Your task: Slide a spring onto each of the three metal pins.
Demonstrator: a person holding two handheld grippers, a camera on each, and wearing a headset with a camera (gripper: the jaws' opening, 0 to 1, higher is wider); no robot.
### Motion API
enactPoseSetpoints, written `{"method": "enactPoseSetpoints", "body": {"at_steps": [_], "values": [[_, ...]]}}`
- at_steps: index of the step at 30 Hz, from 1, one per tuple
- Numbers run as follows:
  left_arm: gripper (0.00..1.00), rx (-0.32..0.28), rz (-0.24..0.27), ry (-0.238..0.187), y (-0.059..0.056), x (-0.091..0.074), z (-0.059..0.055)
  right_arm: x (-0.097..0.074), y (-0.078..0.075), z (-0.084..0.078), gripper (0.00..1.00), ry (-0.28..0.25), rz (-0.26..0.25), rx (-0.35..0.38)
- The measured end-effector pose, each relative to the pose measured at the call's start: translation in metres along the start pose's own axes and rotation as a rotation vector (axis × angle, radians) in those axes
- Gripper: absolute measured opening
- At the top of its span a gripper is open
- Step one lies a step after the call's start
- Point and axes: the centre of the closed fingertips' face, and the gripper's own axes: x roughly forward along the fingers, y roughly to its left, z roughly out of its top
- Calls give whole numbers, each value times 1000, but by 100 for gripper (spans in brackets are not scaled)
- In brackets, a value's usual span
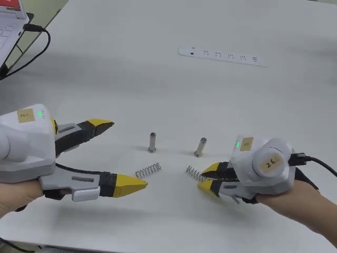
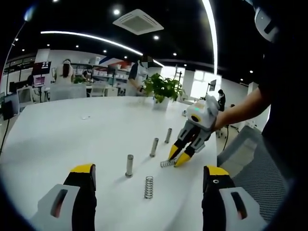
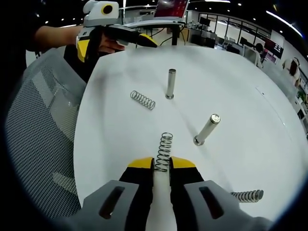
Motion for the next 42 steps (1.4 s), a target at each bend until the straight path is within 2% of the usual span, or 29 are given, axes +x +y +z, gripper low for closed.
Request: {"method": "enactPoseSetpoints", "body": {"at_steps": [6,15,21,29,33,37,42], "values": [[93,-2,8,7,2,0,-2,1,-2,1,9,-4,-2,15],[93,-3,8,14,2,-2,-5,2,-1,1,8,0,-14,-9],[91,-3,4,14,0,-2,-5,-5,-3,4,8,-11,-23,-3],[91,7,-6,-2,-7,0,0,-16,-1,11,8,-29,-23,-5],[91,16,-9,-4,-8,-1,4,-21,-2,13,8,-31,-24,-25],[90,32,-13,-22,-9,-1,11,-28,-2,15,8,-36,-23,-39],[89,48,-29,-23,-13,2,13,-38,-5,17,8,-39,-28,-55]]}}
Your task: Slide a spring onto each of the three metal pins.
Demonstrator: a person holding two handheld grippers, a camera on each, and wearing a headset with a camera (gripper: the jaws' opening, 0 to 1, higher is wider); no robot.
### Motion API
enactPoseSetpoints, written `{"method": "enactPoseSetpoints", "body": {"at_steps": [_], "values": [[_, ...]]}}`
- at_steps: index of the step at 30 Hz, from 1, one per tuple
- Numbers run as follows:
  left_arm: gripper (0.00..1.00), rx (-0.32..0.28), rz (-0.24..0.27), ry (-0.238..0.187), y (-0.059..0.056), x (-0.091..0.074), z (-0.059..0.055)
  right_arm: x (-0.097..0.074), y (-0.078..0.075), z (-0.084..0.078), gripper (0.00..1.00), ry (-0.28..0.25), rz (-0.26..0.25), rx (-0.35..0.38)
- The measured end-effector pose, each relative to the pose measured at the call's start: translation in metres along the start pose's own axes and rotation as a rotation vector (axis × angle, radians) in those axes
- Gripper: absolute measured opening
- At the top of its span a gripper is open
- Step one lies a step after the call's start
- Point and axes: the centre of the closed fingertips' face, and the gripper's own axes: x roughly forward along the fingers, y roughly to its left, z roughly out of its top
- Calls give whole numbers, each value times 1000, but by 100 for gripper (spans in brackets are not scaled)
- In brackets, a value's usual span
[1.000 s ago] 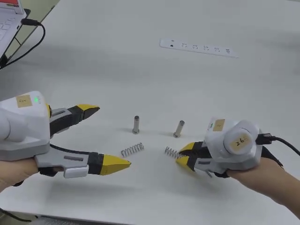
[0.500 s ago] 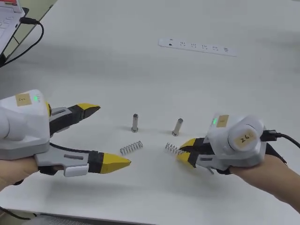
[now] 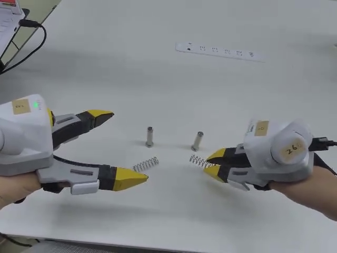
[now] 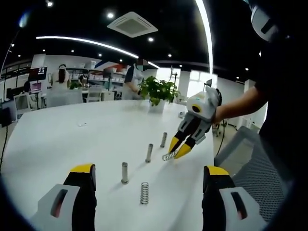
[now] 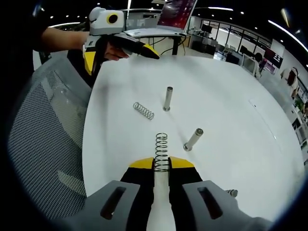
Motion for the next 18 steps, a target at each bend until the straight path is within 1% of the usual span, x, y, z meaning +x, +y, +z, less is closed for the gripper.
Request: {"method": "enactPoseSetpoints", "body": {"at_steps": [7,9,10,13,14,16,18], "values": [[85,21,-56,-4,-14,6,-1,-10,-4,6,8,-13,-10,-13],[85,25,-61,-4,-16,7,0,-12,-5,6,8,-16,-13,-13],[84,37,-70,-11,-18,8,1,-14,-5,7,8,-17,-13,-14],[83,45,-94,-34,-24,10,8,-17,-5,7,8,-18,-13,-16],[82,51,-104,-35,-25,10,8,-18,-5,6,8,-18,-11,-16],[79,48,-132,-22,-30,13,5,-19,-4,5,8,-15,-10,-22],[78,53,-160,0,-35,15,-2,-20,-4,4,8,-10,-9,-28]]}}
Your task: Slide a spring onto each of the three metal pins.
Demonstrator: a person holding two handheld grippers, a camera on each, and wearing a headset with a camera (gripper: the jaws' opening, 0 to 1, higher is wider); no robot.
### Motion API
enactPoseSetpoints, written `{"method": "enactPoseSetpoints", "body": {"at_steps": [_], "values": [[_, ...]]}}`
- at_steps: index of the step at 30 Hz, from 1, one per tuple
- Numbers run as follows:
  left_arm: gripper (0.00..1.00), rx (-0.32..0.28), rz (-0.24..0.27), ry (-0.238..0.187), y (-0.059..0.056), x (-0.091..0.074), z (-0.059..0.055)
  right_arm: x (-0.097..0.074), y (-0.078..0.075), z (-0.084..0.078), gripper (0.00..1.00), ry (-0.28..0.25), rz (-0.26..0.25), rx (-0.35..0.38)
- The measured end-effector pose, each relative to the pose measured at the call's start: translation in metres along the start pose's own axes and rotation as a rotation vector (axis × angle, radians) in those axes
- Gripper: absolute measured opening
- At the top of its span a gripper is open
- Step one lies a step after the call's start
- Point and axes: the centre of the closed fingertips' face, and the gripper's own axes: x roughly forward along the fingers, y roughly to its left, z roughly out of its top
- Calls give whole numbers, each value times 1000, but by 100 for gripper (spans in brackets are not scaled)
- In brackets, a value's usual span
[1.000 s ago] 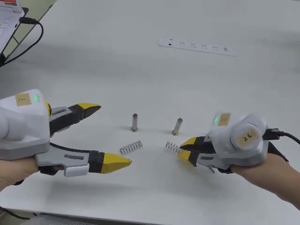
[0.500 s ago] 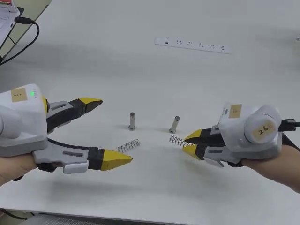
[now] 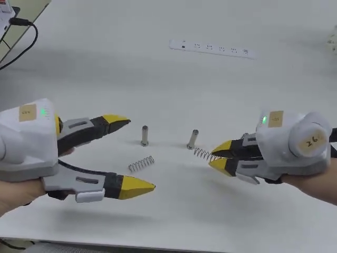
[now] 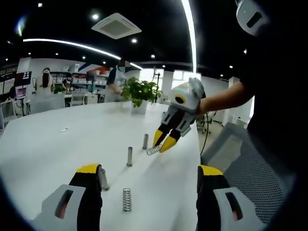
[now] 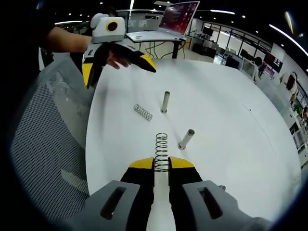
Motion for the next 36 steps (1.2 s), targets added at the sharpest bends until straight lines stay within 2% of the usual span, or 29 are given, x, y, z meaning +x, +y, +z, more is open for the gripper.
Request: {"method": "enactPoseSetpoints", "body": {"at_steps": [1,3,7,19,25,31,36], "values": [[77,7,-15,18,-3,2,-4,-1,0,0,8,1,0,-1],[73,6,-33,24,-6,5,-6,-2,-1,-1,8,1,-1,-1],[69,-6,-57,44,-6,12,-12,-4,0,1,8,1,2,-6],[59,-6,-106,38,-8,40,-4,-6,9,8,8,-7,40,-42],[53,-8,-130,32,-12,49,1,-5,17,13,8,-10,67,-84],[48,-13,-138,21,-11,57,6,-7,21,25,8,-34,83,-122],[44,-7,-146,22,-13,63,5,-8,22,30,8,-43,96,-148]]}}
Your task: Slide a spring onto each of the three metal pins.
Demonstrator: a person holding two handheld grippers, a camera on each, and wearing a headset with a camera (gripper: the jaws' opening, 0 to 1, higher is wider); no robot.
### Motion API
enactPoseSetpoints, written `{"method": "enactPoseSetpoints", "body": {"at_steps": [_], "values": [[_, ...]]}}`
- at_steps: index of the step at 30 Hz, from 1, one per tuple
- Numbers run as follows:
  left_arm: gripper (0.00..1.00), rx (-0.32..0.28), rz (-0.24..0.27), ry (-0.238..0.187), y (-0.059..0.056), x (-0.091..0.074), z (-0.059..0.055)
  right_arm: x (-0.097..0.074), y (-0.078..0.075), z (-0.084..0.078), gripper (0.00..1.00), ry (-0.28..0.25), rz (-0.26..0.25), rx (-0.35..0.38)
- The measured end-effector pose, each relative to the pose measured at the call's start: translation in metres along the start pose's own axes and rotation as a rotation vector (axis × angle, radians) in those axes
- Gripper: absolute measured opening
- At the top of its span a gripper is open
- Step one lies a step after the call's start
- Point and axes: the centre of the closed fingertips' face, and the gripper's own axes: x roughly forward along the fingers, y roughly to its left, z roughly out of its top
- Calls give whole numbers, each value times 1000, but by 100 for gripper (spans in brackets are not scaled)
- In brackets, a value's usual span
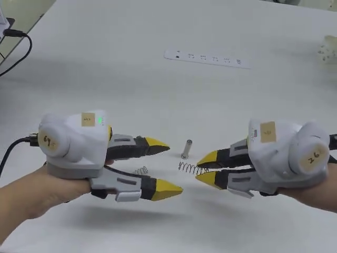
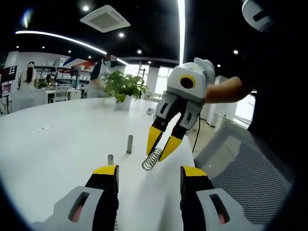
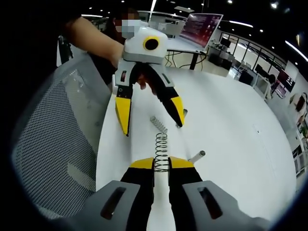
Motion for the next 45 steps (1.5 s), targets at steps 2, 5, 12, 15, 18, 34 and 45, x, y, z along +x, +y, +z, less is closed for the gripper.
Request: {"method": "enactPoseSetpoints", "body": {"at_steps": [2,5,12,15,18,34,45], "values": [[41,-4,-4,-3,0,1,0,0,0,0,8,2,1,-7],[34,-8,-18,-4,-2,3,0,0,1,0,8,4,4,-13],[25,-2,-37,5,-2,7,-3,1,3,-1,8,5,12,-16],[23,3,-40,1,-2,9,-2,2,3,-2,8,1,15,-13],[20,9,-47,-2,-3,11,0,3,3,0,8,-8,19,-10],[7,26,-70,4,-5,16,-1,2,4,8,8,-49,38,-23],[5,32,-72,3,-6,16,1,2,5,8,8,-58,46,-22]]}}
